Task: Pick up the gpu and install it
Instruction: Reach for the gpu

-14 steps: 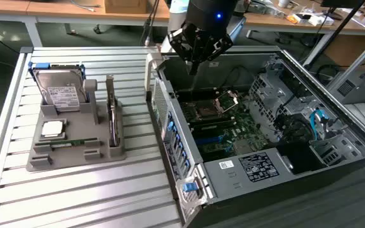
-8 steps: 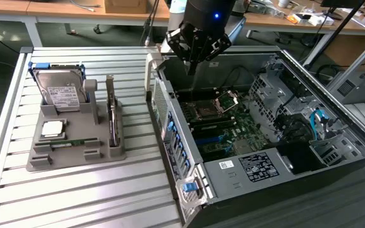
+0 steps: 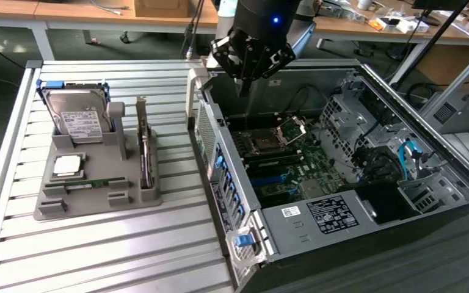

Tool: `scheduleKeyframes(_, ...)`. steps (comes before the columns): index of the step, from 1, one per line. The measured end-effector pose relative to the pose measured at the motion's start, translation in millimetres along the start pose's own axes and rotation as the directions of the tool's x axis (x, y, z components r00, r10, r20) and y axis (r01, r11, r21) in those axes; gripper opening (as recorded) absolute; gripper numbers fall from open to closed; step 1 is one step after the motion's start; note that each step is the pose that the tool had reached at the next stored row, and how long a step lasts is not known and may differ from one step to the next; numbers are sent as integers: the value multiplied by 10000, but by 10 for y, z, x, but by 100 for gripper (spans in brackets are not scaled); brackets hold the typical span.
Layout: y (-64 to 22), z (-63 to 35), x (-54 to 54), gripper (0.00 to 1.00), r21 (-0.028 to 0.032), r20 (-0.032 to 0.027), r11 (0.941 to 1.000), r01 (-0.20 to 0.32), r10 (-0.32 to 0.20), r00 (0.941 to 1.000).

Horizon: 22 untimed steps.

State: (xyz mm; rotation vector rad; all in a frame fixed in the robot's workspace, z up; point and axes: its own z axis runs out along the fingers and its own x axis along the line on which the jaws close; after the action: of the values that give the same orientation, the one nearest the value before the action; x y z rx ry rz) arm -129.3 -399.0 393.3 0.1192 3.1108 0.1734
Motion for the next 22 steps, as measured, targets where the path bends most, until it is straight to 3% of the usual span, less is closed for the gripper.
scheduleKeyframes(22,-3,-1,46,11,-1,2,10000,-1,1,10000)
